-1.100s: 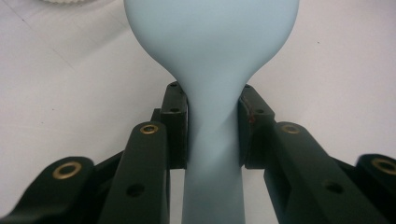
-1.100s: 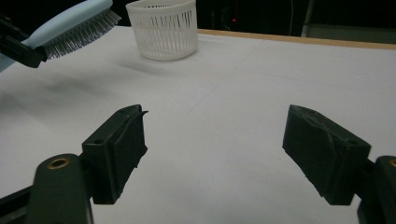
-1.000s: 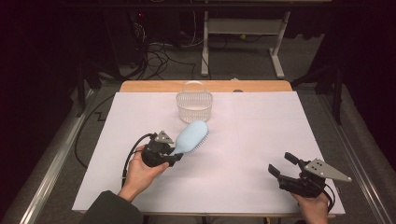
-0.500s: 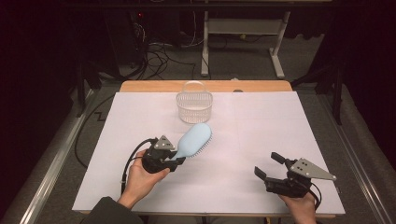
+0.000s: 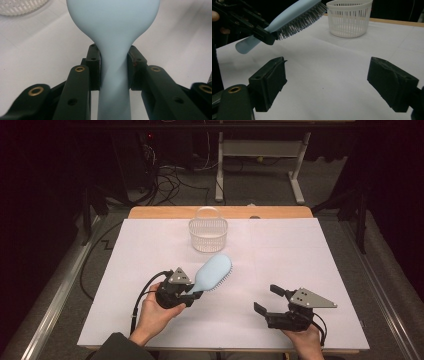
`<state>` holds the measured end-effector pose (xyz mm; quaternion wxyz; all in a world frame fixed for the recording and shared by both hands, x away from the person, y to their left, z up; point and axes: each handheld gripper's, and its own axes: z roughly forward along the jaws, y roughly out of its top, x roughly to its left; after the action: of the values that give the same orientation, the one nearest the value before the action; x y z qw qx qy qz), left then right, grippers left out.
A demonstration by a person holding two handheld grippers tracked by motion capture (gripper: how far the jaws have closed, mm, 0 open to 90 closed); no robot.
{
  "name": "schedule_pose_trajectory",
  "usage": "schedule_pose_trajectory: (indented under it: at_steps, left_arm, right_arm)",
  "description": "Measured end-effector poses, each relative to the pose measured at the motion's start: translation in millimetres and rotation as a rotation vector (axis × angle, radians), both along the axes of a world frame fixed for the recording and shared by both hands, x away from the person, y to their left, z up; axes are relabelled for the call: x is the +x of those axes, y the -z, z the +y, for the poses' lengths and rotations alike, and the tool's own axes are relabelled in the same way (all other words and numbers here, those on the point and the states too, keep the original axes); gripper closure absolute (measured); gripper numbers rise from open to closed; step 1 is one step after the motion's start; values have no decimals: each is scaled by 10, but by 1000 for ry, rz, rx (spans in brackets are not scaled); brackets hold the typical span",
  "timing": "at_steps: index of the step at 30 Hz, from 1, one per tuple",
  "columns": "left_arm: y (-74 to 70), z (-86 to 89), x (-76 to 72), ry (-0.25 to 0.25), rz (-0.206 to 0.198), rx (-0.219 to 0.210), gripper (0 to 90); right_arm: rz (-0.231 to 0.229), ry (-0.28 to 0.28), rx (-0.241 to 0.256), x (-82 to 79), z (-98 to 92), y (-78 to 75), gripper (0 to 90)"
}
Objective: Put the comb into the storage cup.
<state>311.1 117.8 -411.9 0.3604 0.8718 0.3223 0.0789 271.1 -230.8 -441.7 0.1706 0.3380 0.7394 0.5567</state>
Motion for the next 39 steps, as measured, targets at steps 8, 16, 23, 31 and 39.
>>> schedule_pose_trajectory:
  at_steps: [8,16,23,31,39]
  left_arm:
    - [-20,-93,-2,12,-12,-4,694]
    - [-57,-231,3,38,-27,-5,694]
    - [-65,-311,18,44,-35,-5,694]
    - [-70,-365,27,47,-45,-3,694]
    - [-80,-425,26,58,-55,-4,694]
  right_arm:
    - [13,-44,30,67,180,-32,157]
    - [34,-66,39,185,346,-57,157]
    - [82,-65,83,331,455,-76,157]
    - [99,-77,94,398,540,-103,156]
    - [138,-77,109,504,680,-123,156]
